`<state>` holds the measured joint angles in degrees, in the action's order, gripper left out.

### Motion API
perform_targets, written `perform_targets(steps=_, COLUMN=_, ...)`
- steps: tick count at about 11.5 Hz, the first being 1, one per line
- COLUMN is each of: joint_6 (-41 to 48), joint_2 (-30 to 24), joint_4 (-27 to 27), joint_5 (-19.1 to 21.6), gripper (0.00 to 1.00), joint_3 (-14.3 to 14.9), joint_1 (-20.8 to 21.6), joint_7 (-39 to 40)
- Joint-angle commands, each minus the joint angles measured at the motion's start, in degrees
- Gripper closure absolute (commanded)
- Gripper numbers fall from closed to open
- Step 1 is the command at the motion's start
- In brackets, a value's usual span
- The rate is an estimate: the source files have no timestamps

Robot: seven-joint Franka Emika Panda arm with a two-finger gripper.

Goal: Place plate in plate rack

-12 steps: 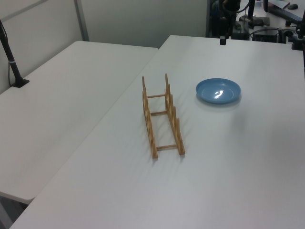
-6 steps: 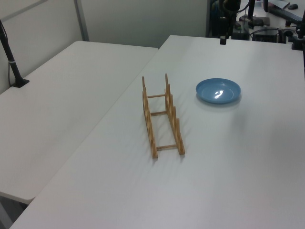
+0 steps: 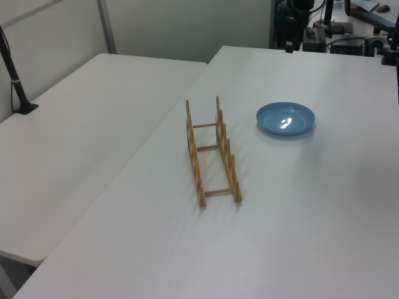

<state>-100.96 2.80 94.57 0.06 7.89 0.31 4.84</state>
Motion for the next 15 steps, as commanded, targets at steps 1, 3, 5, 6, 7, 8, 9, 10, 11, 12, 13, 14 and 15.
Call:
perform_targets(steps=1, joint_6=-1.78, joint_2=3.78, joint_4=-0.7, joint_5=0.9, gripper=0.0, joint_3=4.49, joint_1=-0.22, joint_7=7.62)
perform_targets(steps=3, joint_6=-4.06, joint_2=7.65, joint_4=-0.53, joint_5=0.99, gripper=0.01, joint_3=6.78, joint_1=-0.4, joint_7=11.67)
perform_targets(steps=5, joint_6=-6.7, joint_2=10.81, joint_4=-0.53, joint_5=0.99, gripper=0.06, joint_3=7.4, joint_1=-1.71, joint_7=14.48)
perform_targets(steps=6, joint_6=-8.19, joint_2=12.57, joint_4=-0.44, joint_5=0.99, gripper=0.16, joint_3=7.4, joint_1=-2.15, joint_7=15.62)
perform_targets(steps=7, joint_6=-9.07, joint_2=13.37, joint_4=-0.09, joint_5=0.91, gripper=0.23, joint_3=7.4, joint_1=-2.33, joint_7=16.51)
perform_targets(steps=8, joint_6=-10.21, joint_2=14.33, joint_4=0.17, joint_5=0.9, gripper=0.28, joint_3=7.49, joint_1=-2.42, joint_7=17.38)
perform_targets(steps=9, joint_6=-10.83, joint_2=15.21, joint_4=0.18, joint_5=0.9, gripper=0.3, joint_3=7.49, joint_1=-2.59, joint_7=18.61)
perform_targets(steps=10, joint_6=-11.01, joint_2=16.35, joint_4=0.18, joint_5=0.9, gripper=0.35, joint_3=7.57, joint_1=-3.29, joint_7=20.1)
perform_targets(steps=11, joint_6=-11.1, joint_2=17.58, joint_4=0.18, joint_5=0.99, gripper=0.43, joint_3=7.58, joint_1=-3.47, joint_7=21.6)
perform_targets(steps=12, joint_6=-11.88, joint_2=18.72, joint_4=0.09, joint_5=0.99, gripper=0.51, joint_3=7.58, joint_1=-3.47, joint_7=22.48)
perform_targets(steps=13, joint_6=-13.63, joint_2=20.13, joint_4=0.18, joint_5=1.43, gripper=0.55, joint_3=7.75, joint_1=-3.56, joint_7=22.66)
perform_targets(steps=14, joint_6=-14.17, joint_2=21.19, joint_4=0.09, joint_5=1.87, gripper=0.55, joint_3=7.75, joint_1=-3.74, joint_7=22.84)
perform_targets(steps=15, joint_6=-14.52, joint_2=22.07, joint_4=-0.08, joint_5=2.31, gripper=0.55, joint_3=7.75, joint_1=-4.09, joint_7=23.19)
